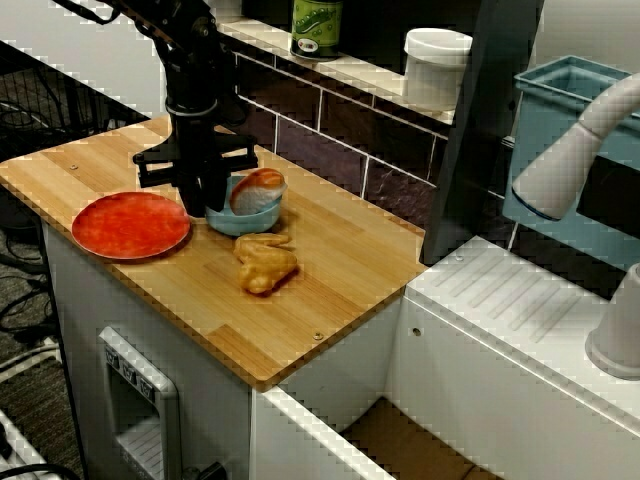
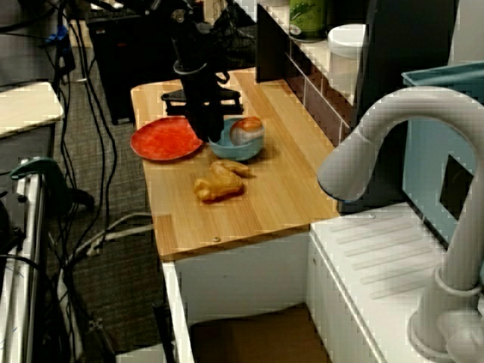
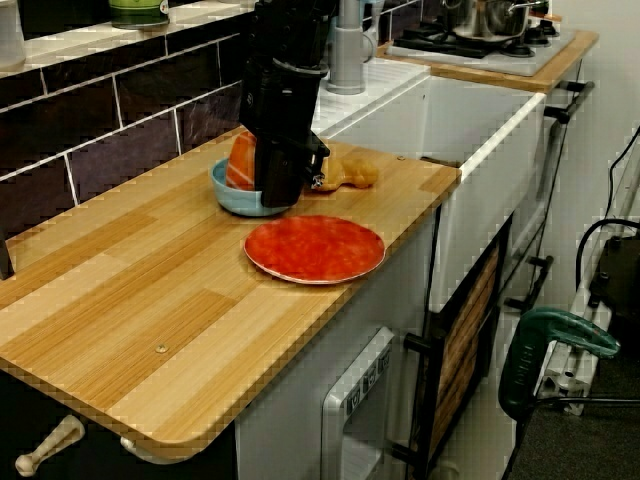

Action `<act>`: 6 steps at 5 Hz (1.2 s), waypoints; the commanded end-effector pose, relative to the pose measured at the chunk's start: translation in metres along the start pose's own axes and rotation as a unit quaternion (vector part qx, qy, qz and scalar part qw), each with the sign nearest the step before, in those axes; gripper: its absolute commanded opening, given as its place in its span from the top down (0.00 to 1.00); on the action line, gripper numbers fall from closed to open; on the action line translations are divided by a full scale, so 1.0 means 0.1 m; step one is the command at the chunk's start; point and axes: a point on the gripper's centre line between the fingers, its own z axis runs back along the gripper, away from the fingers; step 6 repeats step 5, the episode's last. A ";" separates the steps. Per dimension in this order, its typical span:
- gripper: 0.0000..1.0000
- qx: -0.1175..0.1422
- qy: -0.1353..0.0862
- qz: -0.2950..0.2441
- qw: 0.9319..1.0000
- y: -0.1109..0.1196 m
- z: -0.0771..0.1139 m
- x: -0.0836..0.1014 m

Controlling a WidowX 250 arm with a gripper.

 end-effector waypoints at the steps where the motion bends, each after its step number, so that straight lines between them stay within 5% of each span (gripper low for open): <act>1: 1.00 -0.021 -0.008 0.001 1.000 0.05 0.17 -0.02; 5: 1.00 -0.071 0.022 0.012 0.997 0.06 0.71 0.13; 6: 1.00 -0.071 0.022 0.012 0.997 0.06 0.71 0.13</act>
